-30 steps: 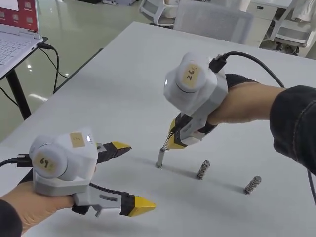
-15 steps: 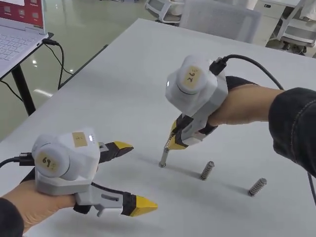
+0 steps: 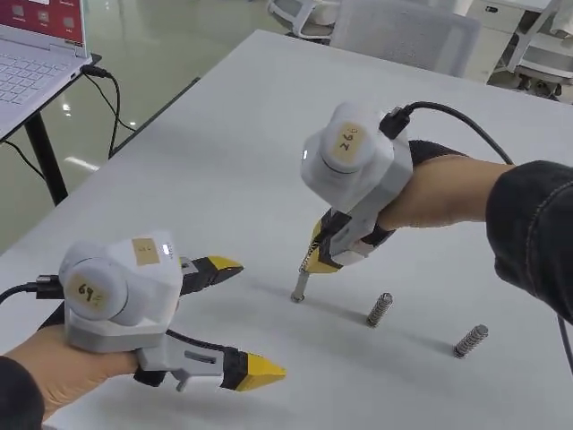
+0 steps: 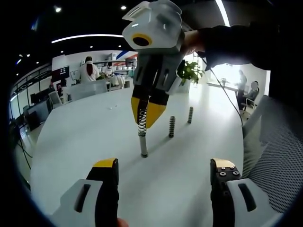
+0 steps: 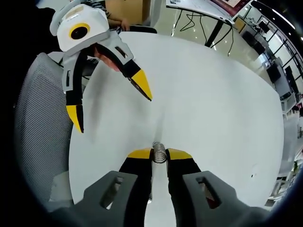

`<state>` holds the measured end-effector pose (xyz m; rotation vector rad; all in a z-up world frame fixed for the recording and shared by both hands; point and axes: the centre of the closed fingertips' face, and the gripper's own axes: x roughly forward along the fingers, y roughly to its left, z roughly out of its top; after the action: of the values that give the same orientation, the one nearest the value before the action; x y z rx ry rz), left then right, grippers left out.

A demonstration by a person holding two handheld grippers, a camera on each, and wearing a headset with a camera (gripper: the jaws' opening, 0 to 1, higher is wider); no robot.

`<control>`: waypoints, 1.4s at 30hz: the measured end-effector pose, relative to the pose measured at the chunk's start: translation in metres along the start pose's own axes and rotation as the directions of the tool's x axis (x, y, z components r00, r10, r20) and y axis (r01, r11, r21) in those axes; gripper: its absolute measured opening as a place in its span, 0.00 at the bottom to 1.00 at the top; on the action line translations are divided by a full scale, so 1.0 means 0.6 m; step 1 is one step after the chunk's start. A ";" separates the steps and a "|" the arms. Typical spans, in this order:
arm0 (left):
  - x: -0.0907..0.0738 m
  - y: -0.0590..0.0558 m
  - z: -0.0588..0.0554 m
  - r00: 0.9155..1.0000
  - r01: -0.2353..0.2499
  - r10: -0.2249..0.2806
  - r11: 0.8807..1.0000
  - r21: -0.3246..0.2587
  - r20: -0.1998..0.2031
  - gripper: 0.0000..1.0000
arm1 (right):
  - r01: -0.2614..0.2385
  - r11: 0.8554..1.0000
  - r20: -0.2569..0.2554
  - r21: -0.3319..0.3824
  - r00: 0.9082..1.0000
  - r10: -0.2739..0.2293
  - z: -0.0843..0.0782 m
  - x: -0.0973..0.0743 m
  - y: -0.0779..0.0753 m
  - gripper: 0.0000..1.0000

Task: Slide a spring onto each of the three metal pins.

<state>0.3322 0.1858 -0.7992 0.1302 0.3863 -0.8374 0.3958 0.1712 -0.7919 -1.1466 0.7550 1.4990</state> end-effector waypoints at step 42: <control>0.001 0.001 -0.007 1.000 -0.003 0.003 1.000 -0.016 -0.003 0.77 | -0.063 0.998 -0.073 0.024 0.995 0.065 -0.031 0.079 0.025 0.13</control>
<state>0.3321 0.1869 -0.8033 0.1172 0.3950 -0.8309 0.3873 0.1675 -0.8443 -1.1767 0.8632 1.5047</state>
